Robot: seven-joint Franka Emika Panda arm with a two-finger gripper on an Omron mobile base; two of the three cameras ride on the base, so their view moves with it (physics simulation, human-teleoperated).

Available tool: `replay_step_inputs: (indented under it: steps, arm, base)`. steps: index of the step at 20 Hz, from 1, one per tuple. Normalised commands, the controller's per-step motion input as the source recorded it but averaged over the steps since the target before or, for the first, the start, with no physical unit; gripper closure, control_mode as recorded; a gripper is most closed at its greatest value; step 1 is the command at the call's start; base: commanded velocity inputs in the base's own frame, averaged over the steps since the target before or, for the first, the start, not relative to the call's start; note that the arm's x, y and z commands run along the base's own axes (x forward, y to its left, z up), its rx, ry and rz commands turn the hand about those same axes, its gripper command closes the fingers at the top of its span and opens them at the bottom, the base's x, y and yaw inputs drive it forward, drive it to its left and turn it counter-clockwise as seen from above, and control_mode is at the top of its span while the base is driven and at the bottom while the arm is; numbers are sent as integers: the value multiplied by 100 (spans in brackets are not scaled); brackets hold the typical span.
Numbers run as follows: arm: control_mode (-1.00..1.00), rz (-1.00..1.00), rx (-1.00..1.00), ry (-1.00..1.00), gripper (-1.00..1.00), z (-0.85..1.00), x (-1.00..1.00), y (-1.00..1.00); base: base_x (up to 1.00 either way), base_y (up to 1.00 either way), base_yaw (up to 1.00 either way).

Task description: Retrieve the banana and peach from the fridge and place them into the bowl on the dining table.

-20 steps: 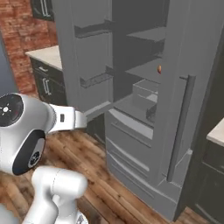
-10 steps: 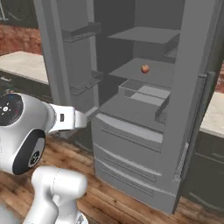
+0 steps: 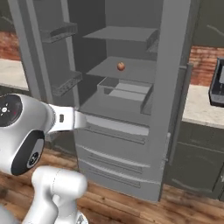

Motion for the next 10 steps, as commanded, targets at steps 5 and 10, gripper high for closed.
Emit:
replay_step_inputs:
  steps: [5,10]
  arm:
    - [100,0,0,0,-100,0,0,0]
    - [100,0,0,0,-100,0,0,0]
  base:
    - [36,17,-32]
    - [61,30,-18]
